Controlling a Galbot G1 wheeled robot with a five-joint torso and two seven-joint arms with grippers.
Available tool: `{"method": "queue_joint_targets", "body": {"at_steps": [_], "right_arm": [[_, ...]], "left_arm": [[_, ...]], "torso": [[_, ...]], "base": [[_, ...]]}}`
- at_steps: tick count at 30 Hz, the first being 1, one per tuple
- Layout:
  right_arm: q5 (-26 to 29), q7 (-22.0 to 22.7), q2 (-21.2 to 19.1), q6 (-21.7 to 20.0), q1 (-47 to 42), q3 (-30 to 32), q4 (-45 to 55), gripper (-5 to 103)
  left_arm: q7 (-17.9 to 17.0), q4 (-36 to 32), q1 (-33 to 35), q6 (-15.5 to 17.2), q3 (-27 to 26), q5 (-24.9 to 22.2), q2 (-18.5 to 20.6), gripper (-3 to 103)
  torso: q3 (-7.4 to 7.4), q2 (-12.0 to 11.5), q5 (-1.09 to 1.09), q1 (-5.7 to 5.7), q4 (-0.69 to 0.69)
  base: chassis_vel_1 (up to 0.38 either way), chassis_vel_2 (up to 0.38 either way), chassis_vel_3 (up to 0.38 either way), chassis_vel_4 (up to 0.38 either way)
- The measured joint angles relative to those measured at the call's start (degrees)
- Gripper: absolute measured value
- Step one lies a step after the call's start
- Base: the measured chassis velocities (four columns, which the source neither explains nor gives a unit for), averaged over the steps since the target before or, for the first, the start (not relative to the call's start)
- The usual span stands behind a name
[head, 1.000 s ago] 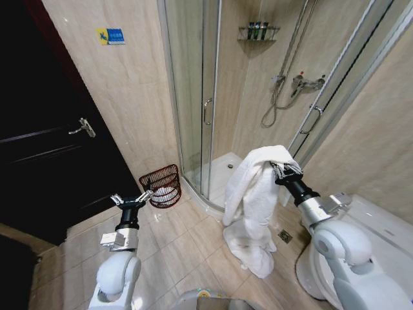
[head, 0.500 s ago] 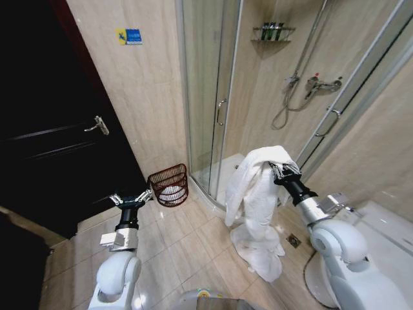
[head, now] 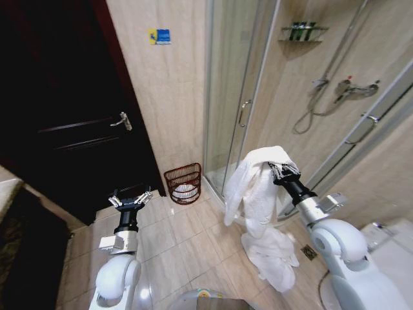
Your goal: Discard the used towel into the hamper.
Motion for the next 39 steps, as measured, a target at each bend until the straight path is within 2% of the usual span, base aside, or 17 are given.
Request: {"method": "queue_joint_targets", "body": {"at_steps": [39], "right_arm": [[0.3,-0.1,1.1,0.5,0.5,0.5,-1.2,9]], "left_arm": [[0.1,-1.0,1.4,0.3,0.2,1.2,0.3,100]], "torso": [[0.00,0.0,0.00,0.00,-0.01]], "base": [[0.070,0.080,-0.006,-0.006]]}}
